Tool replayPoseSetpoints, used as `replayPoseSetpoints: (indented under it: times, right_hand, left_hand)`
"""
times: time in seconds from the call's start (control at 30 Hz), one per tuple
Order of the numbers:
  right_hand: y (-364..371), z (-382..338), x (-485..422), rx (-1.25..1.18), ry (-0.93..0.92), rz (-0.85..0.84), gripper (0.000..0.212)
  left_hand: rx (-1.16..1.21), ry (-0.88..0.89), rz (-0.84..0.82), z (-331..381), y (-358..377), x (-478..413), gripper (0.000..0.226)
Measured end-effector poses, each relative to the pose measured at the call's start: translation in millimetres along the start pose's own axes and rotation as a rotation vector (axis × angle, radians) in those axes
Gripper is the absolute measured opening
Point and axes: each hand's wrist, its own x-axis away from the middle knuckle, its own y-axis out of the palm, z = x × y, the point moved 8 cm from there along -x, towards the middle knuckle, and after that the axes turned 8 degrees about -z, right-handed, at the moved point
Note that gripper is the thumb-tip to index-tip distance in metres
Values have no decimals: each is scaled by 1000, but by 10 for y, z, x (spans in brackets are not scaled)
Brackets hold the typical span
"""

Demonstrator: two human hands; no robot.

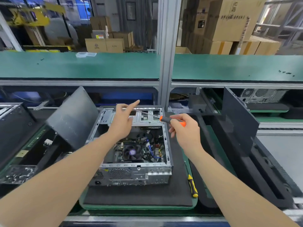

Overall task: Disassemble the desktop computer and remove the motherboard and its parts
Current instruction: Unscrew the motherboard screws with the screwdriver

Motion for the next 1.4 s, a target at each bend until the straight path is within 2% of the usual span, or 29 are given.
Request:
replayPoseSetpoints:
  times: [0.13, 0.3, 0.43, 0.6, 0.83, 1.23, 1.4]
  right_hand:
    - [306, -359, -194, -97, -81, 45, 12]
    - [747, -950, -513, -155, -244, 88, 17]
    - [1164, -1450, -781, 49, -412, 86, 25]
    - [1671, -1774, -1108, 347, -541, 18, 31]
    - [1913, -1822, -1412, 368, -569, -101, 35]
    - [1975, -1837, -1675, 368, -609, -143, 36]
    - [2133, -1633, -1750, 453, -578, -212, 37]
  left_hand:
    - [-2, 55, -15, -302, -272, -194, 35]
    - [28, 57, -70, -682, -428, -360, 20]
    - [117, 58, -142, -882, -449, -466, 18]
    - [93, 82, -191, -1047, -429, -648, 19]
    - [187, 28, -147, -1284, -429, -680, 21]
    - [280, -5, -227, -1295, -369, -706, 19]
    - [210, -14, -273, -1358, -290, -641, 14]
